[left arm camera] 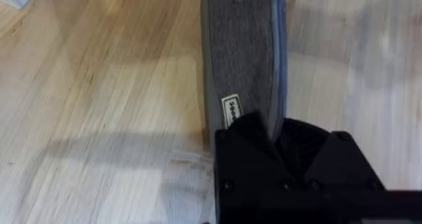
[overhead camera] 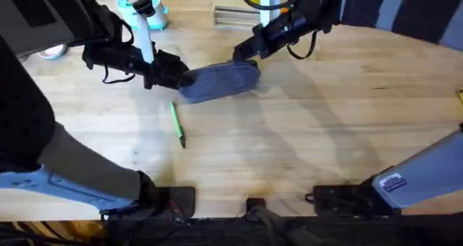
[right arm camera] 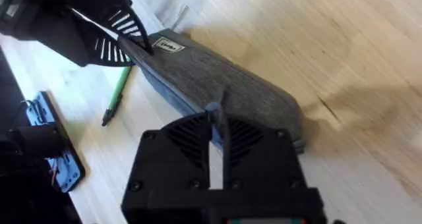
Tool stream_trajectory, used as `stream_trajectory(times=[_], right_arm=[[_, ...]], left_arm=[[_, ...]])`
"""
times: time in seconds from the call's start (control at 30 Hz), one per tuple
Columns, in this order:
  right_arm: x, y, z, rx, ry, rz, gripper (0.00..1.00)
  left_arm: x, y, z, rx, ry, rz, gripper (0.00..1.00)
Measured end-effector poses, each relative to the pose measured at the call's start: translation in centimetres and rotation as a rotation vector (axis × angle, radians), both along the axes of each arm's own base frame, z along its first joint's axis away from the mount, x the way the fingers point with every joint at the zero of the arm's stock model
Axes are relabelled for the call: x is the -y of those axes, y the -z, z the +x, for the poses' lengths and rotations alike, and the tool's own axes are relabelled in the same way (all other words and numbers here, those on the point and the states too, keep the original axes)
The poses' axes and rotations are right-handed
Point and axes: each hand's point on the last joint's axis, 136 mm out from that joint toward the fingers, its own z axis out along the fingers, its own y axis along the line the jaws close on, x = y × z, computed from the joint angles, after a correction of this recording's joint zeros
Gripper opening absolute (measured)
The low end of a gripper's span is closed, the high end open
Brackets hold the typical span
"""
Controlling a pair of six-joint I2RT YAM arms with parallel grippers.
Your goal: Unzip the bag, pick up the pens from the table one at a time and place them inside, then zip the bag closed.
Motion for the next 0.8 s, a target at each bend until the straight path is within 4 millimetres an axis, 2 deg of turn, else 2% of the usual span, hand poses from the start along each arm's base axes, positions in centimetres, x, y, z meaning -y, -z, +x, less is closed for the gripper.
stream_trajectory(times=[0.07, 0.13, 0.53, 0.8], right_arm=[[0.0, 0.0, 0.0, 0.000, 0.000, 0.001, 0.047], [0.0, 0.0, 0.0, -0.001, -0.001, 0.001, 0.035], [-0.1, -0.1, -0.1, -0.023, 0.021, 0.009, 0.031], [-0.7, -1.9, 0.3, -0.073, 0.071, 0.063, 0.031]], left_arm=[[0.0, 0.0, 0.0, 0.001, 0.000, 0.000, 0.042], [0.0, 0.0, 0.0, 0.001, 0.000, 0.000, 0.042], [0.0, 0.0, 0.0, 0.001, 0.000, 0.000, 0.042], [0.0, 0.0, 0.1, 0.004, 0.000, 0.001, 0.042]])
